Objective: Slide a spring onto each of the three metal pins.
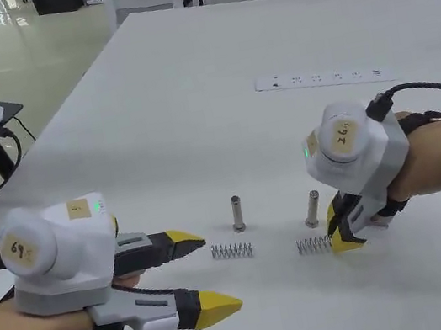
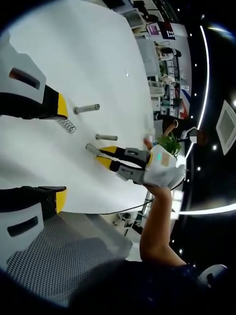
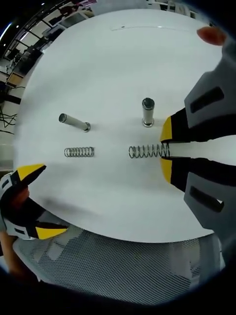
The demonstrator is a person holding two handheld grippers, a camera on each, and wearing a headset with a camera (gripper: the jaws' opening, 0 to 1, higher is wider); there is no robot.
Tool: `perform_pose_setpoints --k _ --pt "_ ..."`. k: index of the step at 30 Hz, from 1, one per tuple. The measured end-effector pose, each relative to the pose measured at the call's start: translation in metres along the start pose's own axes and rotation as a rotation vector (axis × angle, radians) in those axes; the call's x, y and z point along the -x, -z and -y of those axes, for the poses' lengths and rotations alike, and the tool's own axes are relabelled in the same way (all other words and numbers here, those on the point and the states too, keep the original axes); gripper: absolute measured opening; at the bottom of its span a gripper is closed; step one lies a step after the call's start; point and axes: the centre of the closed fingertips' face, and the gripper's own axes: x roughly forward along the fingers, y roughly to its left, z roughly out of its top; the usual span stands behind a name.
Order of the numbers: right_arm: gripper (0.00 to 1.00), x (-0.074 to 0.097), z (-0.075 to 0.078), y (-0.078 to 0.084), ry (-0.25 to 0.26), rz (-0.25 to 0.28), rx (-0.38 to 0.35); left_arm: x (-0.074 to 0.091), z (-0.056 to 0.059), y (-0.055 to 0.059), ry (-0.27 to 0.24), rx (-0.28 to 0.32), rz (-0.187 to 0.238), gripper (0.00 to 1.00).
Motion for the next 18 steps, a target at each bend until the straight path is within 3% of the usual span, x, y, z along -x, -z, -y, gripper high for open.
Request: perform_pose_setpoints --k 18 --pt "0.08 0.023 -0.011 -0.008 0.007 0.033 -0.016 -0.008 0.005 -0.016 0.064 -0.056 -0.024 0.43"
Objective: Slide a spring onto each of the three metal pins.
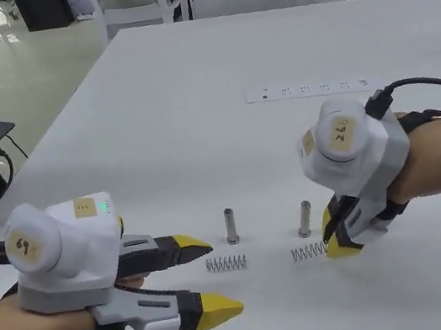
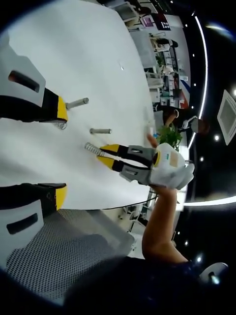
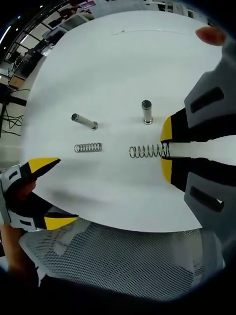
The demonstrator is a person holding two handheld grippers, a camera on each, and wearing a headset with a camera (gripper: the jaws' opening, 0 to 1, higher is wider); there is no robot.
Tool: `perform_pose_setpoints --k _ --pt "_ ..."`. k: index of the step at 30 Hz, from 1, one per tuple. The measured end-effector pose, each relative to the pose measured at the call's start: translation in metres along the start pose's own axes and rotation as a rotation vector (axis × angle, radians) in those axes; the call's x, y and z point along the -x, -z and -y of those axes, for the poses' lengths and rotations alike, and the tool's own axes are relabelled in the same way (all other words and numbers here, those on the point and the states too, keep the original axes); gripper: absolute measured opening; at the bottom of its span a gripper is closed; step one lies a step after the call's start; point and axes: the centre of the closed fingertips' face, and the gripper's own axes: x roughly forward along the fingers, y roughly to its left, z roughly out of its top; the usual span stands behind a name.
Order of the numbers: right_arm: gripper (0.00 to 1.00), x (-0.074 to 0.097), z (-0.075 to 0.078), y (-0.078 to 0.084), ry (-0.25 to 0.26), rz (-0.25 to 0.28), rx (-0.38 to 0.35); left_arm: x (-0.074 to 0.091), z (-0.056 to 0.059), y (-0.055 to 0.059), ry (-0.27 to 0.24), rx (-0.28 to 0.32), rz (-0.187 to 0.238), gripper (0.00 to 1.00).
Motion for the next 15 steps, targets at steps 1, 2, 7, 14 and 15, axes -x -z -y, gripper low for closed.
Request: perform_pose_setpoints --k 1,2,7,14,15 --pt "0.08 0.002 -0.001 -0.001 0.0 0.002 0.001 -0.001 0.0 -0.001 0.004 -0.005 -0.003 0.43" --pt "0.08 0.003 -0.002 -0.002 0.0 0.004 0.002 -0.001 0.0 -0.002 0.006 -0.009 -0.005 0.43" --pt "0.08 0.007 -0.006 -0.008 -0.001 0.026 -0.002 -0.006 0.001 -0.007 0.022 -0.023 -0.01 0.41" --pt "0.08 0.008 -0.013 -0.014 -0.004 0.024 0.013 -0.015 0.004 -0.009 0.051 -0.043 -0.032 0.37" --pt "0.08 0.009 -0.013 -0.015 -0.004 0.024 0.016 -0.016 0.005 -0.01 0.054 -0.047 -0.035 0.37"
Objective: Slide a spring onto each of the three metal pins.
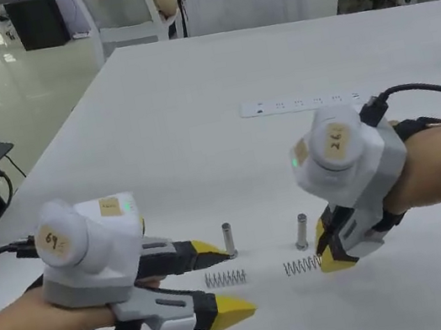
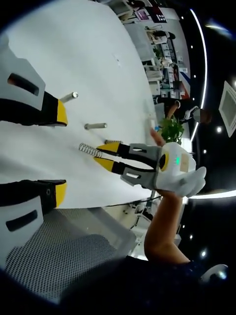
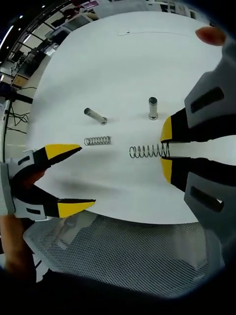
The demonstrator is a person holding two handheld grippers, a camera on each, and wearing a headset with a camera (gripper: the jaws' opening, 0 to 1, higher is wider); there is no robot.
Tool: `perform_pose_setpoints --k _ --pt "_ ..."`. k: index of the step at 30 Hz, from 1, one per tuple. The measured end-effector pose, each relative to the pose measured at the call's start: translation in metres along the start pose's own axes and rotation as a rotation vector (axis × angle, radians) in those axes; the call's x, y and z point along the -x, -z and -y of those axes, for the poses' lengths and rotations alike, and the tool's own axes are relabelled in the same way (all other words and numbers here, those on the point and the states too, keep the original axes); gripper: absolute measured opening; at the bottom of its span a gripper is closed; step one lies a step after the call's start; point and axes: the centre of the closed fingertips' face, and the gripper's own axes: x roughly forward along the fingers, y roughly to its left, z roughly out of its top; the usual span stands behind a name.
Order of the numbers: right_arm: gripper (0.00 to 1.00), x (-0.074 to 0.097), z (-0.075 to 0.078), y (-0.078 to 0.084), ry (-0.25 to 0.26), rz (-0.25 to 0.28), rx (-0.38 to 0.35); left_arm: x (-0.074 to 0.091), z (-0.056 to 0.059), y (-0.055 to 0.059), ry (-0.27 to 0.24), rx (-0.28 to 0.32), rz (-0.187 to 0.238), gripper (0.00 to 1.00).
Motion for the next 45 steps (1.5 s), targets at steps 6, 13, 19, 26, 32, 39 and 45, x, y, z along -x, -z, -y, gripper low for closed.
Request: perform_pose_setpoints --k 6,13,19,26,32,39,45 --pt "0.08 0.003 -0.003 -0.007 0.0 0.005 0.014 -0.01 0.003 -0.006 0.025 -0.023 -0.013 0.34" --pt "0.08 0.004 -0.006 -0.012 -0.002 0.002 0.026 -0.021 0.003 -0.012 0.047 -0.045 -0.028 0.32" --pt "0.08 0.004 -0.008 -0.016 -0.005 -0.001 0.034 -0.031 0.003 -0.011 0.058 -0.057 -0.045 0.28" --pt "0.08 0.005 -0.008 -0.021 -0.006 -0.002 0.045 -0.037 0.001 -0.009 0.055 -0.072 -0.053 0.23" --pt "0.08 0.005 -0.01 -0.027 -0.007 -0.002 0.055 -0.038 0.0 -0.007 0.049 -0.085 -0.052 0.18" --pt "0.08 0.004 -0.013 -0.029 -0.013 -0.011 0.067 -0.039 0.001 -0.004 0.046 -0.105 -0.059 0.13" --pt "0.08 0.003 -0.014 -0.029 -0.017 -0.018 0.066 -0.041 0.003 -0.001 0.05 -0.124 -0.07 0.08"
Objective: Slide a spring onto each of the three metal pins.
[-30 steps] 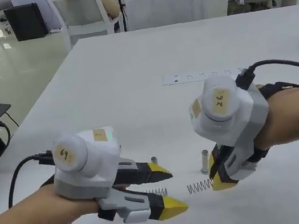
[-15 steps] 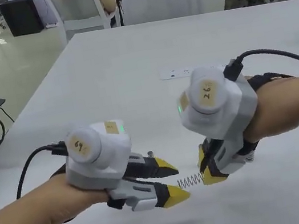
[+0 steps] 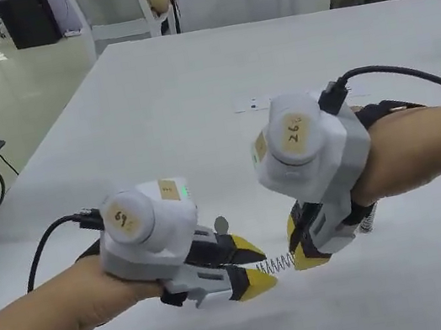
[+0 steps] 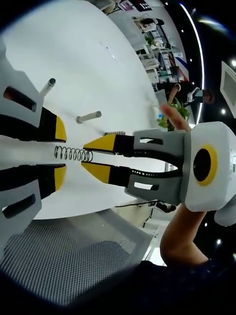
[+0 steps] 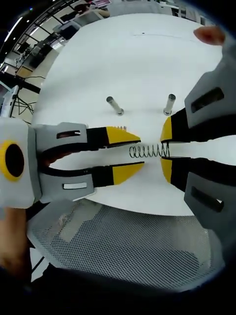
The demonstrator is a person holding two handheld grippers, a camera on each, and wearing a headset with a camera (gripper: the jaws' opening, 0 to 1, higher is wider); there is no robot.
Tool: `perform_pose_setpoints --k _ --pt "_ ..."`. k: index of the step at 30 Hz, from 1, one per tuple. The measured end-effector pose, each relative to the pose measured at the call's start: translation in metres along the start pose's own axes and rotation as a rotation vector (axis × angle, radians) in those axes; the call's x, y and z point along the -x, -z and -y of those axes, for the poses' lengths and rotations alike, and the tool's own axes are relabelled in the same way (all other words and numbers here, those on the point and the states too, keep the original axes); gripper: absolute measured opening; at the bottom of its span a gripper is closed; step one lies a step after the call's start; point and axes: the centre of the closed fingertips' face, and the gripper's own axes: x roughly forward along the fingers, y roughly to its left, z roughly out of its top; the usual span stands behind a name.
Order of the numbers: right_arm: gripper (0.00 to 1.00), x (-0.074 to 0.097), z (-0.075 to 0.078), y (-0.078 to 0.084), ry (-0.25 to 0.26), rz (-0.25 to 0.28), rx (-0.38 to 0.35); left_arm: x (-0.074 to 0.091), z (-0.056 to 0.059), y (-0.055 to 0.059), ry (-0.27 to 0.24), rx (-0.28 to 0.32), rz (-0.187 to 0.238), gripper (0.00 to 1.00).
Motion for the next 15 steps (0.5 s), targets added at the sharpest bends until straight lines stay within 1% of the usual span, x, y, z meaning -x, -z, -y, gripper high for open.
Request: perform_pose_setpoints --k 5,15 --pt "0.08 0.0004 -0.0004 -0.0012 -0.002 0.002 -0.003 0.0001 -0.0001 -0.0002 -0.001 -0.005 0.002 0.04" --pt "0.08 0.0032 -0.0002 -0.0034 0.001 0.009 -0.008 -0.0012 -0.0004 0.0021 -0.003 -0.016 -0.004 0.03"
